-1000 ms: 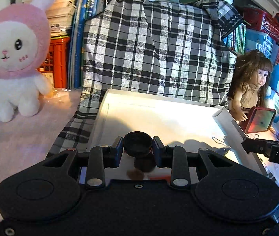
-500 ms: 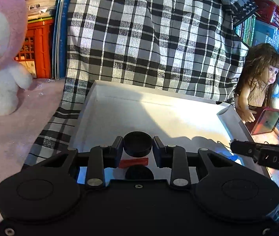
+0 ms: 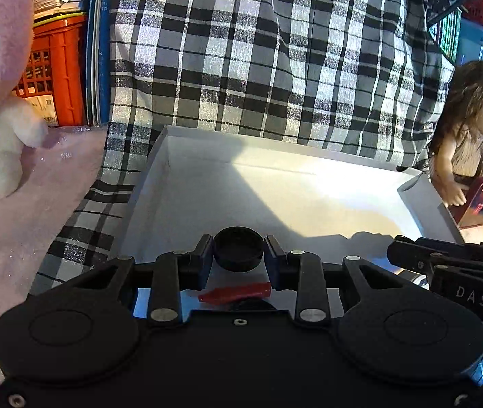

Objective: Organize rigid objects

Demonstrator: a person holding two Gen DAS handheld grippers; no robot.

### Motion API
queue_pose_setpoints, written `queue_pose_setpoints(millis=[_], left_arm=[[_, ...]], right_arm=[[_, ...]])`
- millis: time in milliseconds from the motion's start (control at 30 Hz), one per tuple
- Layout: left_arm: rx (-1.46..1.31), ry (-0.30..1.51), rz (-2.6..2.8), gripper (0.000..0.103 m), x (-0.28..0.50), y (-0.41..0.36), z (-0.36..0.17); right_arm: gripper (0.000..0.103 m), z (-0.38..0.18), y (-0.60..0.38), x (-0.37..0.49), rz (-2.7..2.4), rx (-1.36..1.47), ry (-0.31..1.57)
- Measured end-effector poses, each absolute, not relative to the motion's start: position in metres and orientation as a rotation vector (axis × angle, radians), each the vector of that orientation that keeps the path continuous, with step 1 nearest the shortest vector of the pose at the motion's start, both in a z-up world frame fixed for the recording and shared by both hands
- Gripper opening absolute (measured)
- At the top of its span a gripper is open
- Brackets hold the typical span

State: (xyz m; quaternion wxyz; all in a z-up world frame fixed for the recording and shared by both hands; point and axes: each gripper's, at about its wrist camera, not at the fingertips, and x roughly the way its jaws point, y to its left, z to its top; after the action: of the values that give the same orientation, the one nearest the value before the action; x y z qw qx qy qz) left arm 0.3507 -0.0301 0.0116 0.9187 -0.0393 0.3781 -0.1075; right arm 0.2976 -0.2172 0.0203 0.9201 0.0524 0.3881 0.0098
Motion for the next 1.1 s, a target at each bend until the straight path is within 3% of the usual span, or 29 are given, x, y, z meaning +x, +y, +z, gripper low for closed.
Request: queue_pose_setpoints(millis=[200,233,267,500,767,1100], left_arm=[[-0.06,0.768,-0.215,0.032,0.348,-0.033,0.012],[-0.06,0.767,-0.213,0.034,0.347,-0.032,0.013],[-0.06,0.767,-0.213,0.038,0.346,-0.032,0.013],[-0.058,0.72,-0.224,0.05,0.328,-0.031,0.027],[-0.05,0.653,-0.262,0.072,0.289,-0.03,0.05],[-0.011,0.59,-0.311,0.08,0.224,-0.027,0.064]], right_arm=[[0.041,0.019,-0.211,0.298,0.015,0.067,0.794],[0.042,0.019,-0.211,0.297,0.013,0.069,0.789],[0.053,0.02,-0.212,0.296,0.015,0.072,0.786],[0.063,0.03,-0.216,0.277,0.024,0.066,0.744],[0.078,0.049,-0.215,0.244,0.055,0.024,0.674],[0.085,0.055,-0.216,0.187,0.079,-0.042,0.613]])
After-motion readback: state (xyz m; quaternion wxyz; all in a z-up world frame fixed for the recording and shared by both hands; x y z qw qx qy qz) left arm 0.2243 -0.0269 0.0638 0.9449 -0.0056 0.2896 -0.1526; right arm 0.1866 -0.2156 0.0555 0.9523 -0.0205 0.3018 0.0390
